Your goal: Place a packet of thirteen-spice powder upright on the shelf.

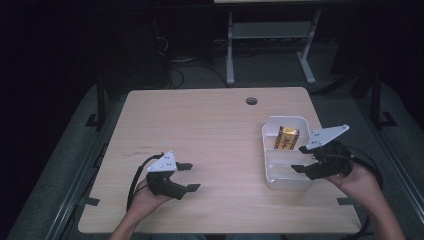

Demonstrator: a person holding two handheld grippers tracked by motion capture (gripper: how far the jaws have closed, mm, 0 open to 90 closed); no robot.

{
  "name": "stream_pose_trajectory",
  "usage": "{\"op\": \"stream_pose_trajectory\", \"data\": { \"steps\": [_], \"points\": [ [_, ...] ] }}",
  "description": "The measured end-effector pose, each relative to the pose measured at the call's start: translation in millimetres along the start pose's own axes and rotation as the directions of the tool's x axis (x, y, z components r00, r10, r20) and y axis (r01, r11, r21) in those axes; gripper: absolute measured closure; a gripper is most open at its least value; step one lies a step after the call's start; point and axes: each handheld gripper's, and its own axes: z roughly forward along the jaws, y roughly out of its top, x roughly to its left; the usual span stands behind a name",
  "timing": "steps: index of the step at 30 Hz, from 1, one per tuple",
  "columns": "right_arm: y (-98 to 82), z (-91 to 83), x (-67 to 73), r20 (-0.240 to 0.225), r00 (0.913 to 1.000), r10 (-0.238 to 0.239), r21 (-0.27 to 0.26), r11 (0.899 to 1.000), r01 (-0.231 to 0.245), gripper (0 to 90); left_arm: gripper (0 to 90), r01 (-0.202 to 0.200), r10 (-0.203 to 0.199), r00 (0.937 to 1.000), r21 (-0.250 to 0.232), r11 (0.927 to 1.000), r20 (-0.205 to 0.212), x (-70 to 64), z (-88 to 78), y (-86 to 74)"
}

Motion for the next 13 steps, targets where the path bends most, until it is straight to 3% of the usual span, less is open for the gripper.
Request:
{"op": "stream_pose_trajectory", "data": {
  "steps": [3, 13],
  "points": [
    [-3.9, 0.7, 6.7, -0.022, 0.9997, 0.013, -0.021, 1.0, -0.013, 36.2, 26.0, -0.002, 0.002, 1.0, 0.001, 1.0, 0.0, 0.3, -0.5, 0.0],
    [-8.5, 11.9, 31.6, -0.071, 0.9974, -0.01, -0.054, 0.999, 0.006, 34.0, 25.8, -0.001, 0.001, 1.0, 0.001, 1.0, 0.0, 0.9, -0.8, -0.1]
  ]
}}
